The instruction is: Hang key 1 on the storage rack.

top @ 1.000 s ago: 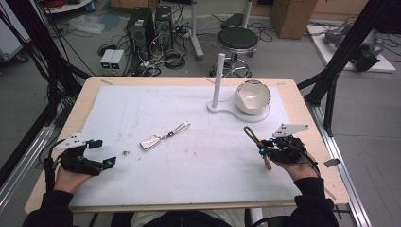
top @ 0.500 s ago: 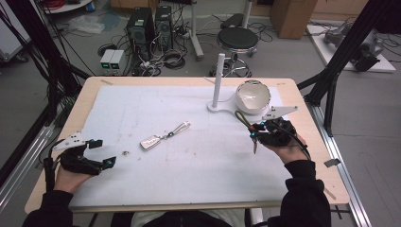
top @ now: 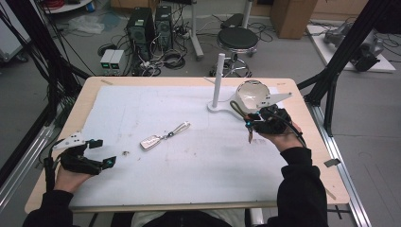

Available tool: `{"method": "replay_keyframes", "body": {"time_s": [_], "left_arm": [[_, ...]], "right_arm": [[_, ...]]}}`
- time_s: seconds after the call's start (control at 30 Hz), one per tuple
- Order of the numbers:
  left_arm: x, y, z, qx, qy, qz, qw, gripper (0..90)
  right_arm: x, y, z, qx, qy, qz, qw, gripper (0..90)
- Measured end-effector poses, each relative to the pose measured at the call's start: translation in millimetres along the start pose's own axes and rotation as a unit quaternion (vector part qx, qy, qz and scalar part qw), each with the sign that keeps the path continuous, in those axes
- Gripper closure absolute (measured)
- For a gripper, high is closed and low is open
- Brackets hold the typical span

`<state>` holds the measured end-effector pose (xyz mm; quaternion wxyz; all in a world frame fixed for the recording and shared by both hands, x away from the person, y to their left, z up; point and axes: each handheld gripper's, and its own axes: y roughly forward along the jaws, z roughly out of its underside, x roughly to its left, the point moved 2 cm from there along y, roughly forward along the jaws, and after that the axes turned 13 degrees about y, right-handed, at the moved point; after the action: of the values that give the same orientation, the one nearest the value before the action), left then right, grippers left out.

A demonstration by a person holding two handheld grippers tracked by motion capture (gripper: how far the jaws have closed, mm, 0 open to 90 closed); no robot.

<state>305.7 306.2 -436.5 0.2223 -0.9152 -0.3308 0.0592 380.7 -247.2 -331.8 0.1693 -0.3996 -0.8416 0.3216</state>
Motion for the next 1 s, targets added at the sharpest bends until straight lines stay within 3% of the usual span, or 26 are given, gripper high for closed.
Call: {"method": "replay_keyframes", "body": {"time_s": [0.67, 0.93, 1.0], "left_arm": [[1.2, 0.3, 0.4, 0.001, 0.001, 0.001, 1.0, 1.8], [2.0, -0.1, 0.6, -0.001, 0.001, 0.003, 1.0, 1.7], [2.1, 0.1, 0.8, 0.001, 0.001, 0.004, 1.0, 1.7]], "right_arm": [[-2.8, -2.0, -60.4, -0.01, -0.018, -0.018, 0.9996, 70.6], [-12.0, -6.1, -86.7, -0.026, -0.004, -0.034, 0.9991, 70.6], [-16.4, -4.5, -92.0, -0.027, 0.012, -0.044, 0.9986, 70.6]]}}
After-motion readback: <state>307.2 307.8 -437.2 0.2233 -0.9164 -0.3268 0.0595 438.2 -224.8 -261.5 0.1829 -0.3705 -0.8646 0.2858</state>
